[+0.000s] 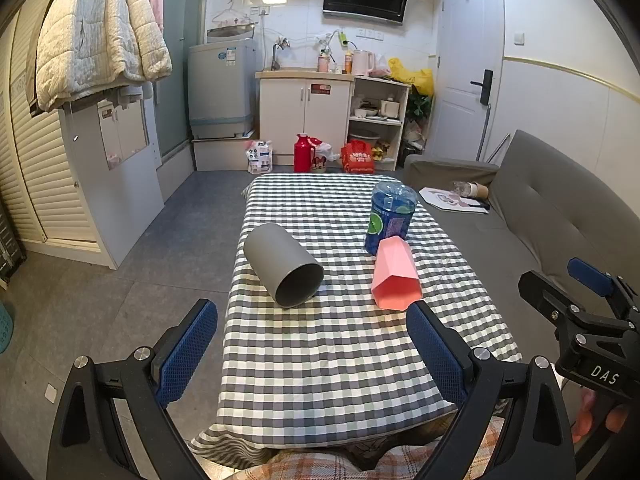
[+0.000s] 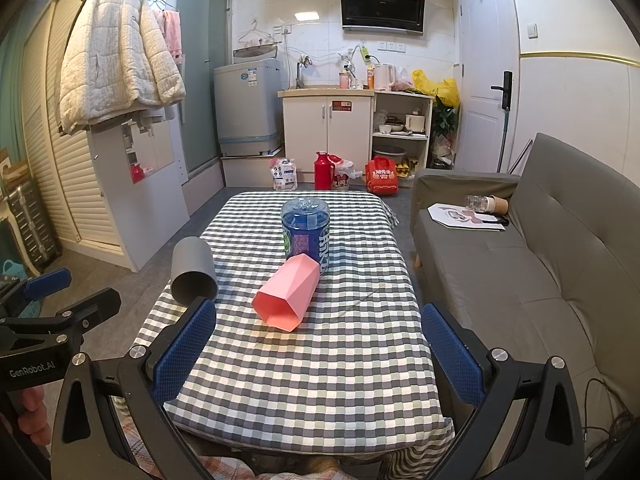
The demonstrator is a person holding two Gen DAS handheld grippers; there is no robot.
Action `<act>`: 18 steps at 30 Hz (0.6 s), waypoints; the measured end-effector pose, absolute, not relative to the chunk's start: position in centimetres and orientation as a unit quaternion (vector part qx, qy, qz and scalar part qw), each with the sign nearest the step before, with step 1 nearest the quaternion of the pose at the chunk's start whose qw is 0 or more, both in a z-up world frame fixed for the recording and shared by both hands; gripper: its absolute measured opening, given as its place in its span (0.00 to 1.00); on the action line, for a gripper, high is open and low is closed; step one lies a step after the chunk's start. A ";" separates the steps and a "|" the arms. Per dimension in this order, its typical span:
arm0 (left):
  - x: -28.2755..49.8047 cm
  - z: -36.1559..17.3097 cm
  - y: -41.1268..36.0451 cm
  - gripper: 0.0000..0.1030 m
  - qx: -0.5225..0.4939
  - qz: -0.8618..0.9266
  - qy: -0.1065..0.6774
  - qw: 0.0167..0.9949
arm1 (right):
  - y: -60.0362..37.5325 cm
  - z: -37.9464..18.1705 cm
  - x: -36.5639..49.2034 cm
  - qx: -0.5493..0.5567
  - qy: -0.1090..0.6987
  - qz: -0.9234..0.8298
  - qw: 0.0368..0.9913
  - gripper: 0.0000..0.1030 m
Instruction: Flip cup upside down
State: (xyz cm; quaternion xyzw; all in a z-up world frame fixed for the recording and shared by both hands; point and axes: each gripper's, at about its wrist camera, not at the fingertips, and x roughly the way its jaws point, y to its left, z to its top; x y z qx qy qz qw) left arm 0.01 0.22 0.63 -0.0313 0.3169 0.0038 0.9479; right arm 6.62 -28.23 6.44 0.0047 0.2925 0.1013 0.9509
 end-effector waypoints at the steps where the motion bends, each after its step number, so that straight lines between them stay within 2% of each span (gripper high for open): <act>1: 0.0 0.6 0.1 0.95 -0.031 0.004 0.317 0.948 | -28.2 6.4 6.6 0.005 0.292 0.101 0.951 1.00; 18: 0.0 0.4 0.1 0.95 -0.031 0.004 0.317 0.948 | -27.8 6.7 6.1 0.005 0.294 0.102 0.950 1.00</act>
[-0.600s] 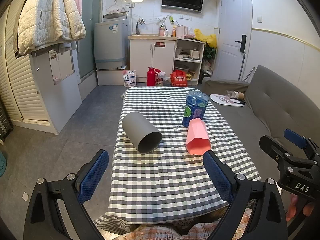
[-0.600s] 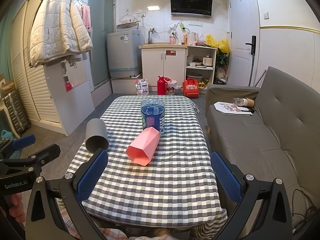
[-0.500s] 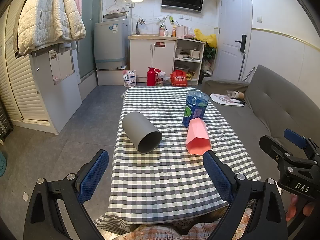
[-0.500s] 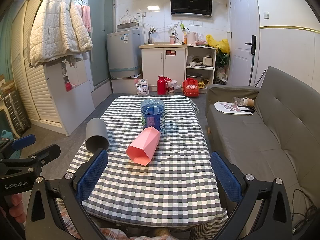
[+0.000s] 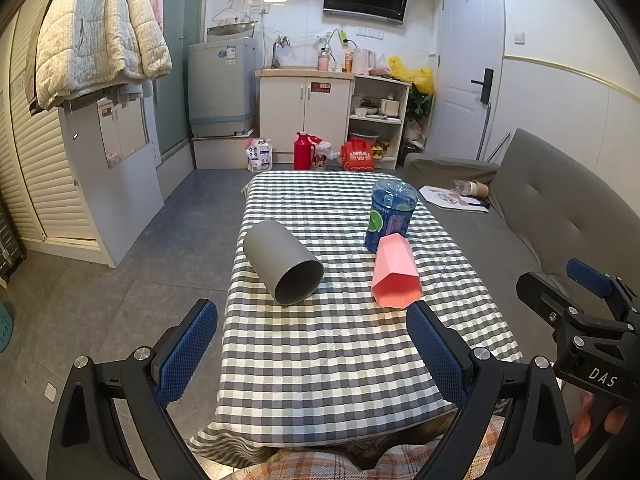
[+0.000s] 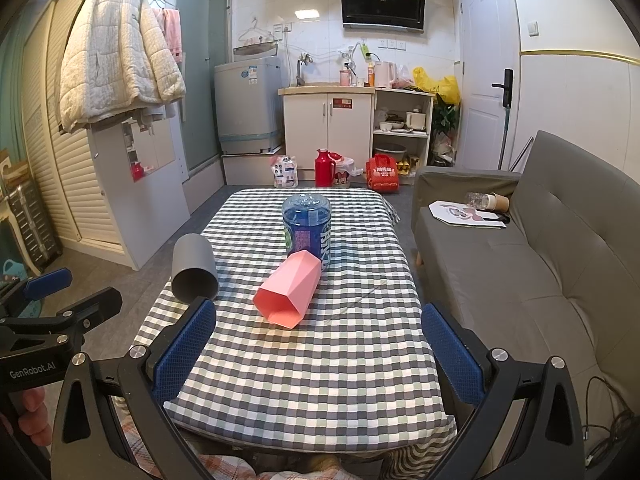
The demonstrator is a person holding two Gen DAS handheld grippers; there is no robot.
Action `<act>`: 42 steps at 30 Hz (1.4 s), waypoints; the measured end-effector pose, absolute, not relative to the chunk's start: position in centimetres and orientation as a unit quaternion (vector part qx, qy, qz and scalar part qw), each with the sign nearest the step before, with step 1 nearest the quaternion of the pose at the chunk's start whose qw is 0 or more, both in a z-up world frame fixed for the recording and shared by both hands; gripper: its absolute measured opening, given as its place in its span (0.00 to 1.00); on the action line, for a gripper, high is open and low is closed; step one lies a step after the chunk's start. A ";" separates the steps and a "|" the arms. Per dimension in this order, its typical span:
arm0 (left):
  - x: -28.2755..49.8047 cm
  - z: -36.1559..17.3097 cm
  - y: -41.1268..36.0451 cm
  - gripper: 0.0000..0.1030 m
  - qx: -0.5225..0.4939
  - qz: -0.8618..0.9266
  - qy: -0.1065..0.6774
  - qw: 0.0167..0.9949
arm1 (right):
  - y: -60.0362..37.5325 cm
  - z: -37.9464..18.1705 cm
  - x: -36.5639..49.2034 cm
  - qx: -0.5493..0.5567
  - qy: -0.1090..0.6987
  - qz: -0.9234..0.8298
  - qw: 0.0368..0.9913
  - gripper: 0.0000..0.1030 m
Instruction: Flip cup upside down
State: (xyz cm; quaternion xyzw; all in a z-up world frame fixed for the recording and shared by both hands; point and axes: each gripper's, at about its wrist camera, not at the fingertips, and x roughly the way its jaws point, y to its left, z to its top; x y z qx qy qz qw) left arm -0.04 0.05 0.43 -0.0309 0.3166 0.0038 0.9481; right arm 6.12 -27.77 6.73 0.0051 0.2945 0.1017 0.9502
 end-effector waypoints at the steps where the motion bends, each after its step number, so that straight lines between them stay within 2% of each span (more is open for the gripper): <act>1: 0.0 0.4 0.1 0.95 -0.030 0.004 0.317 0.948 | -27.8 6.8 6.1 0.005 0.295 0.102 0.950 1.00; 13: 0.8 -1.4 -0.3 0.95 -0.032 0.005 0.329 0.944 | -26.5 4.2 6.9 0.006 0.305 0.106 0.946 1.00; 23: 2.7 -2.2 0.4 0.95 -0.040 0.015 0.350 0.936 | -26.9 4.2 8.9 -0.001 0.318 0.111 0.942 1.00; 42: 11.9 -4.9 3.2 0.95 -0.033 0.050 0.375 0.925 | -23.2 0.8 25.0 -0.020 0.362 0.128 0.923 1.00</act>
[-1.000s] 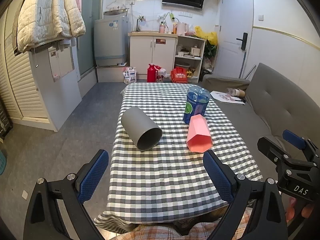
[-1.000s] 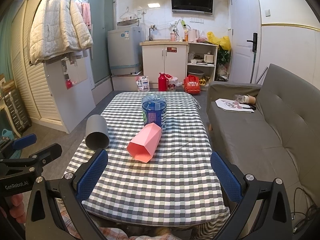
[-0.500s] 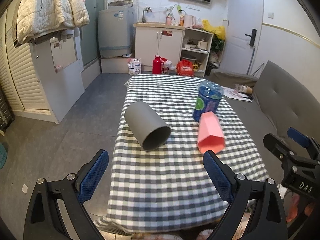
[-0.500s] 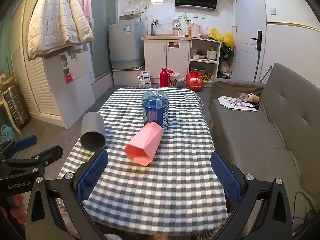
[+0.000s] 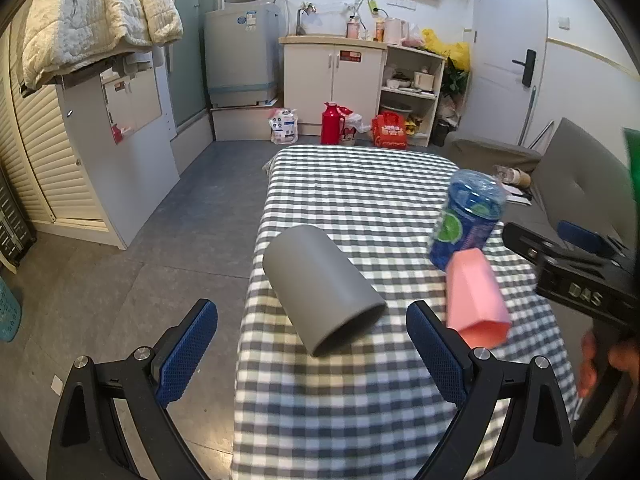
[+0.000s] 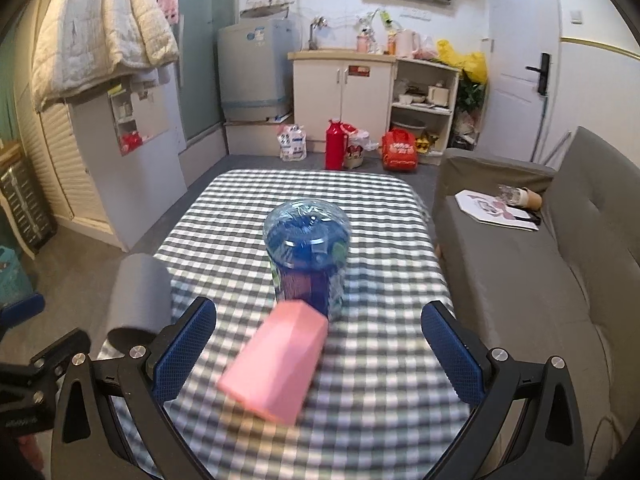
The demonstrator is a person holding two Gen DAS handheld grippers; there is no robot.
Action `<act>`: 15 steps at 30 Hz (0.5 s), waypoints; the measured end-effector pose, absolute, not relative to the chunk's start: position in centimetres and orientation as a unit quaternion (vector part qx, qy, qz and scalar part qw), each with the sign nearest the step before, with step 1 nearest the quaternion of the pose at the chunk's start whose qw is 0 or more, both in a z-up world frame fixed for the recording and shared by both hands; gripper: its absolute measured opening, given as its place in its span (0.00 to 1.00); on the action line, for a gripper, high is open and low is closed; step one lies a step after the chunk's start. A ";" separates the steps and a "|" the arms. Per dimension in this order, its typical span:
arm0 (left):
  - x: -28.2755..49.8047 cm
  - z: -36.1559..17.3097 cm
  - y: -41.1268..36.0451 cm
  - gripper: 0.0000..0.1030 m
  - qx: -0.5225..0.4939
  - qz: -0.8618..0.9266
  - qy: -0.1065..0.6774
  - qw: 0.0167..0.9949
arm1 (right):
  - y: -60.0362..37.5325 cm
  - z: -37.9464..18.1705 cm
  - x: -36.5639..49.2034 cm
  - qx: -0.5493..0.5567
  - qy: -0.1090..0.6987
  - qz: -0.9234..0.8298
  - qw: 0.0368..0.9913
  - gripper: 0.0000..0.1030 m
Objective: Flip cup upside down
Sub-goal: 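Reach the right tool to the blue water bottle and close on it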
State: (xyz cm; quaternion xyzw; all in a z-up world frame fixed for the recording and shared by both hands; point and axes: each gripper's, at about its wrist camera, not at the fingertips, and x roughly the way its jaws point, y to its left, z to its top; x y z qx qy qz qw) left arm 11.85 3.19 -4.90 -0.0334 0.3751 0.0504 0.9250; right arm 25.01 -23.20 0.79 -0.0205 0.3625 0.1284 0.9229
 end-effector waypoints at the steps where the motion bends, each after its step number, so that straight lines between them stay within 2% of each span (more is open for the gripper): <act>1: 12.3 -5.1 3.4 0.95 -0.033 0.052 0.377 0.924 | -22.9 0.4 25.8 -0.021 0.366 0.129 0.921 1.00; 6: 13.9 -6.2 4.1 0.95 -0.034 0.055 0.384 0.921 | -21.9 -1.7 30.3 -0.022 0.386 0.126 0.913 0.97; 9: 14.1 -6.7 4.4 0.95 -0.036 0.055 0.387 0.920 | -21.8 -2.3 31.9 -0.013 0.395 0.130 0.909 0.85; 11: 14.2 -7.0 4.6 0.95 -0.040 0.055 0.389 0.919 | -21.7 -2.3 32.6 -0.006 0.396 0.138 0.908 0.70; 15: 13.9 -6.9 4.8 0.95 -0.040 0.055 0.390 0.918 | -21.4 -1.1 32.4 -0.005 0.384 0.146 0.912 0.68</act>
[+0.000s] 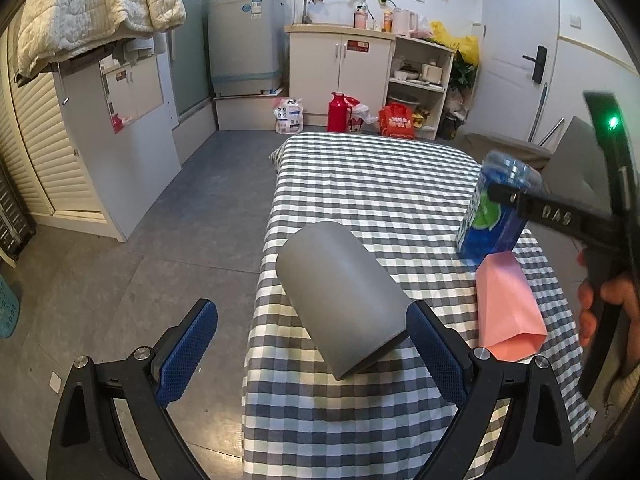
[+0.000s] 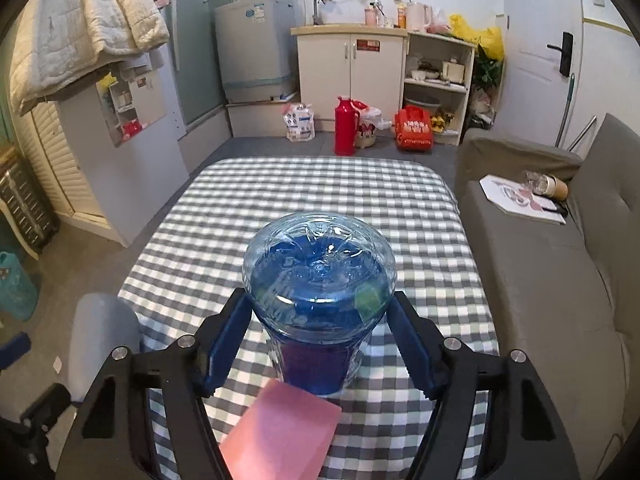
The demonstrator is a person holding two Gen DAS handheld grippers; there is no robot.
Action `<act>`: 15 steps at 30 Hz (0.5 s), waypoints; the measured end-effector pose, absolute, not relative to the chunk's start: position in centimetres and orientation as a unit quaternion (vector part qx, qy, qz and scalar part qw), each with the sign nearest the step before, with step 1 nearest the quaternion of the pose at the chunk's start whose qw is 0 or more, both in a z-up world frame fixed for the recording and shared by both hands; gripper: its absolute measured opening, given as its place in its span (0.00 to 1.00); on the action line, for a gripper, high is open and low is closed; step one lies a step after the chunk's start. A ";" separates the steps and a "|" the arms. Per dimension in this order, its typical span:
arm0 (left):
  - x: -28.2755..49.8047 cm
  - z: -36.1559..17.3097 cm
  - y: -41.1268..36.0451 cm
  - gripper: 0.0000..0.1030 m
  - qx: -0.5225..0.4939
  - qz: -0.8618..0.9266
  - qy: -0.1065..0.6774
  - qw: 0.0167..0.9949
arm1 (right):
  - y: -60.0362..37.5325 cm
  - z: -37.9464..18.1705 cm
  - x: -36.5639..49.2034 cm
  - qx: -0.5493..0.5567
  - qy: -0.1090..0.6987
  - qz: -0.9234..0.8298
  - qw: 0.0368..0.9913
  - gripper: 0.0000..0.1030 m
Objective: Flip cup upside down
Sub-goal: 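Reach the right tool to the blue water bottle and close on it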
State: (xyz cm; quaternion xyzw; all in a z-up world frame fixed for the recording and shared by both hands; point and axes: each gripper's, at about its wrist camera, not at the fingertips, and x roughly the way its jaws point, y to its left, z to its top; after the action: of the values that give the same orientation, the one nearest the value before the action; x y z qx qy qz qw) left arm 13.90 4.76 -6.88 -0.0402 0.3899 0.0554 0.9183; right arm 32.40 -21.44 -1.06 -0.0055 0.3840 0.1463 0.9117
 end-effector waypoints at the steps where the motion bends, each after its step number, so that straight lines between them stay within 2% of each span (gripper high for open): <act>1: 13.6 -6.6 4.8 0.95 -0.041 0.056 0.388 0.919 | -21.5 -0.3 32.2 -0.004 0.376 0.149 0.914 0.68; 8: 11.3 -4.2 5.4 0.95 -0.054 0.056 0.370 0.926 | -22.2 6.3 27.9 0.008 0.336 0.169 0.927 0.67; 15: 7.3 -1.5 6.0 0.95 -0.066 0.059 0.349 0.933 | -22.1 8.5 19.6 0.004 0.368 0.187 0.911 0.67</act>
State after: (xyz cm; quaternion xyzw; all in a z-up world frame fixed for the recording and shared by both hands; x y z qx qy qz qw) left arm 7.28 5.97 -1.47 -0.0658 0.3489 0.0593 0.9330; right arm 19.56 -22.14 8.53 0.0037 0.3677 0.1873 0.9109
